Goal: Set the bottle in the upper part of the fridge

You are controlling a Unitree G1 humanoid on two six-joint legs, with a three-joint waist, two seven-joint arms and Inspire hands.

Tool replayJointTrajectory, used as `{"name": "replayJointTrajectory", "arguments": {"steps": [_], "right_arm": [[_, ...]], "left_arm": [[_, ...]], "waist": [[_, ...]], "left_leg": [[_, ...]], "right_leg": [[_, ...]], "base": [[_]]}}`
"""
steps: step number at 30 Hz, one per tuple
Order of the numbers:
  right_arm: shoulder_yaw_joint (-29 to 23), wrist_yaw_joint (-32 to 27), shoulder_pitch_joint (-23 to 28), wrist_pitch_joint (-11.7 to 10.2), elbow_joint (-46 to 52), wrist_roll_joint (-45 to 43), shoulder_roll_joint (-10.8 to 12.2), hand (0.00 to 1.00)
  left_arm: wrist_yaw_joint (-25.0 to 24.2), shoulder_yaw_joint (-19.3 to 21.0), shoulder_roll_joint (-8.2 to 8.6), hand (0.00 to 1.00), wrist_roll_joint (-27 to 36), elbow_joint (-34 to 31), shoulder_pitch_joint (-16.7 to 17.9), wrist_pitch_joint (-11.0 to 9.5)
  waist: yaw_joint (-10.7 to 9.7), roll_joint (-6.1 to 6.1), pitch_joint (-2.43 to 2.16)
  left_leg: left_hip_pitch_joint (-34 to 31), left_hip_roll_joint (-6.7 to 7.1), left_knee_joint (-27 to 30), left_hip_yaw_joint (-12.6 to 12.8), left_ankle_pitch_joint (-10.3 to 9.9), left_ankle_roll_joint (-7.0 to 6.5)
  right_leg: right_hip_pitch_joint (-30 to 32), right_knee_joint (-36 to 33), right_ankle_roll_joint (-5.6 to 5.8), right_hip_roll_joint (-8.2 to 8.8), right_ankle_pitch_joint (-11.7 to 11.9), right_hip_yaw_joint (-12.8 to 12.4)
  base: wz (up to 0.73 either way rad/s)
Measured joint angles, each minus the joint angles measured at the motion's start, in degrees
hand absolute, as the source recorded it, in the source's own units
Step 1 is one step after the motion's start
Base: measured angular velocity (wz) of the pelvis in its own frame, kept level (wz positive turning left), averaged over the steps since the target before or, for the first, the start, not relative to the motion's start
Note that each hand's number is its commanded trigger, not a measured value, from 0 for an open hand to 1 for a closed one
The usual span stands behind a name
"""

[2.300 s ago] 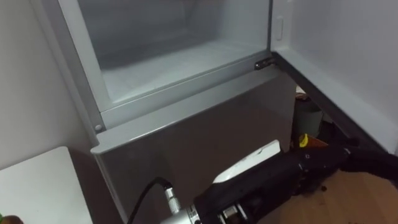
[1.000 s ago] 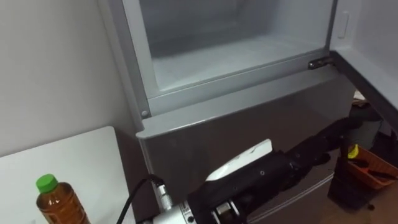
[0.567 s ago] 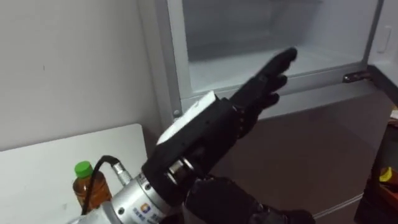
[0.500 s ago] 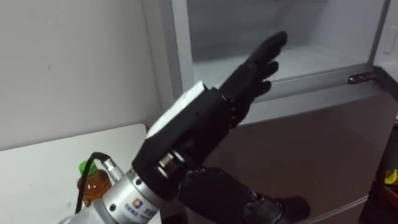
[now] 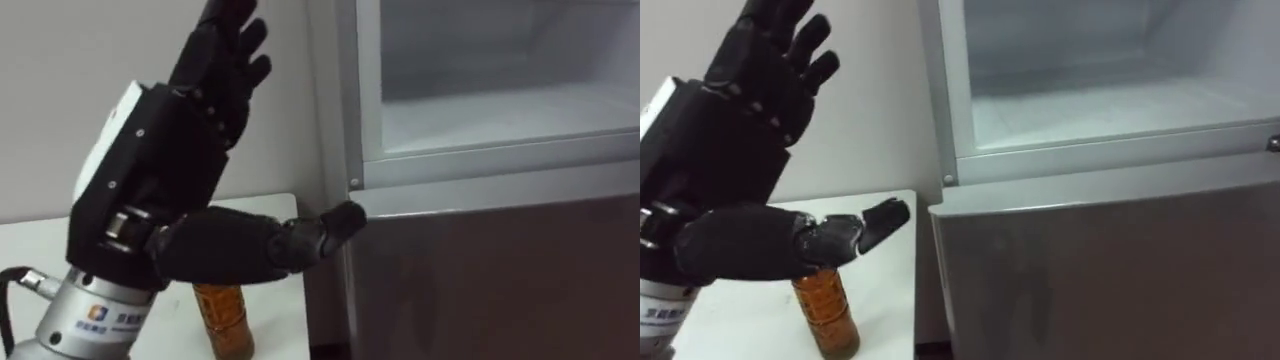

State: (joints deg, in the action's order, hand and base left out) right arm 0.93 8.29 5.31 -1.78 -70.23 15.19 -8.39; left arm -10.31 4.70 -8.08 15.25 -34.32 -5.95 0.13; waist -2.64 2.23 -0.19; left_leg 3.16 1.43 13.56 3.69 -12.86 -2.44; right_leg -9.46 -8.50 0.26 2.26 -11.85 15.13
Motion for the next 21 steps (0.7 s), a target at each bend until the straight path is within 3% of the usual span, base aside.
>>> {"name": "replayJointTrajectory", "arguments": {"steps": [3,7,9,13,15,21], "right_arm": [[-0.01,-0.05,-0.04,0.01,-0.16,0.05,0.06,0.0],[0.24,-0.82,0.59,0.09,-0.15,0.6,0.16,0.0],[0.39,-1.56,1.01,0.28,-0.13,0.82,0.3,0.0],[0.31,-1.61,1.28,0.57,-0.03,0.75,0.37,0.0],[-0.09,-1.61,1.63,0.58,-0.04,0.75,0.35,0.0],[-0.1,-1.59,3.09,0.65,1.49,0.7,0.35,0.0]], "left_arm": [[1.17,0.73,0.13,0.0,0.39,0.09,3.41,0.03],[3.62,2.72,0.3,0.0,3.43,-0.07,4.35,-0.05],[4.46,5.55,0.3,0.0,5.18,-0.11,4.56,-0.06],[6.34,11.22,0.55,0.0,5.19,-0.06,5.34,-0.33],[7.7,13.81,1.15,0.0,4.96,0.02,8.0,-0.44],[12.54,16.55,2.89,0.0,4.25,3.44,11.2,-0.45]], "waist": [[0.28,-0.07,0.06],[2.2,-0.07,0.11],[3.96,0.06,0.06],[4.96,0.11,0.02],[5.07,0.16,-0.01],[6.99,-0.5,0.12]], "left_leg": [[-0.63,0.65,0.42,-1.52,0.23,-0.34],[-0.64,1.23,0.67,-2.57,0.28,-0.49],[-0.6,1.44,0.13,-2.95,0.37,-0.65],[-0.76,1.88,0.3,-3.89,0.42,-0.71],[-1.02,2.25,0.32,-4.6,0.54,-0.87],[-0.51,2.78,0.12,-5.67,0.63,-1.06]], "right_leg": [[-0.25,-0.03,0.26,0.68,-0.43,1.44],[-0.63,-0.2,0.67,1.38,-0.92,2.29],[-1.12,-0.21,0.74,1.17,-0.94,2.38],[-1.62,-0.13,0.84,1.29,-1.0,3.68],[-1.72,-0.15,1.07,1.58,-1.18,4.72],[-2.48,-0.24,1.41,1.93,-1.38,5.59]], "base": [[0.31],[0.16],[0.09],[0.18],[0.23],[0.1]]}}
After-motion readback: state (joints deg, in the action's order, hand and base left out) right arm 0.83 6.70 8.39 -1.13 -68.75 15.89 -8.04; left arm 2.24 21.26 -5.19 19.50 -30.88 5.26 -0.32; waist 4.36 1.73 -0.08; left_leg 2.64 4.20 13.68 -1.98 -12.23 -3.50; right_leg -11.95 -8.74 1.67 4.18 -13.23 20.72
